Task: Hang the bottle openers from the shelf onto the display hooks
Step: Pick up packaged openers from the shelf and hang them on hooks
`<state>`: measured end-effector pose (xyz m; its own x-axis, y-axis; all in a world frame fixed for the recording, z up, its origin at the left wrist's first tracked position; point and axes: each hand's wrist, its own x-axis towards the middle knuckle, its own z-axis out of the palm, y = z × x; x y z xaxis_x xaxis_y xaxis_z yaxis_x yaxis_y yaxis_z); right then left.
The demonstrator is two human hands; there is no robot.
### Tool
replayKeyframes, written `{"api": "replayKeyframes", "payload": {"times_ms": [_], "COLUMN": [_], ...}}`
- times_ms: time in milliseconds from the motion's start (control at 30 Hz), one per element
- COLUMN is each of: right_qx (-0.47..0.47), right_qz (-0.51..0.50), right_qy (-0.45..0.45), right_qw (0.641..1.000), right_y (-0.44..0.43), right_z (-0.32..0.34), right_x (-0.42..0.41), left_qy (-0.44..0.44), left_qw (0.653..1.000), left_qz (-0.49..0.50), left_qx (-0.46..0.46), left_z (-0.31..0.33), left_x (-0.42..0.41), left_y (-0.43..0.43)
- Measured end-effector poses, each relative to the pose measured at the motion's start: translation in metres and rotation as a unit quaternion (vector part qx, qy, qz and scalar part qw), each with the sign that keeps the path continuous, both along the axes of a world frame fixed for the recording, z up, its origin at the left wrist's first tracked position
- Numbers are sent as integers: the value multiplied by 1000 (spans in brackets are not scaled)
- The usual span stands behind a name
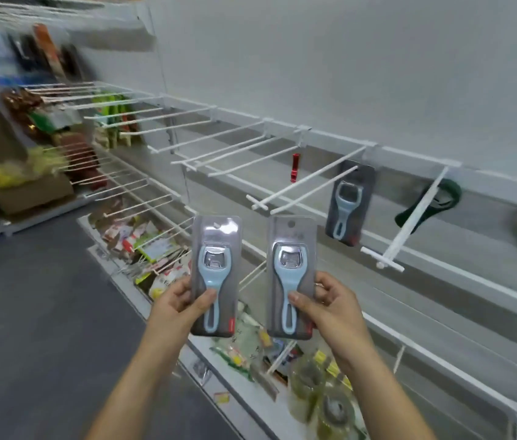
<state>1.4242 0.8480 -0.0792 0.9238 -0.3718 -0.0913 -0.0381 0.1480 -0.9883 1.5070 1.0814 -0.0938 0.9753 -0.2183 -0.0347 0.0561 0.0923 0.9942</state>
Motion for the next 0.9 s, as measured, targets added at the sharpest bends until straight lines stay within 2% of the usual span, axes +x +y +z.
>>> {"api": "replayKeyframes", "payload": {"times_ms": [233, 500, 633, 900], "right_qx": [4, 4, -20, -26], "right_qz": [-142, -316, -340, -326], "right_qy": [0, 1, 8, 7], "right_qw": [990, 949, 940, 945], "right_y": [-10, 44, 79, 112], "right_z": [-8, -7, -7, 4], "right_x": [-6, -19, -20, -26], "left_qy": [30, 36, 40, 41], "left_qw": [991, 954, 951, 951], "left_qz": [-128, -297, -306, -303], "left_qx": [-32, -12, 2, -39], "left_z": [-19, -27, -25, -13], "left_x": [60, 96, 105, 101], "left_y": [-51, -46, -27, -12]}}
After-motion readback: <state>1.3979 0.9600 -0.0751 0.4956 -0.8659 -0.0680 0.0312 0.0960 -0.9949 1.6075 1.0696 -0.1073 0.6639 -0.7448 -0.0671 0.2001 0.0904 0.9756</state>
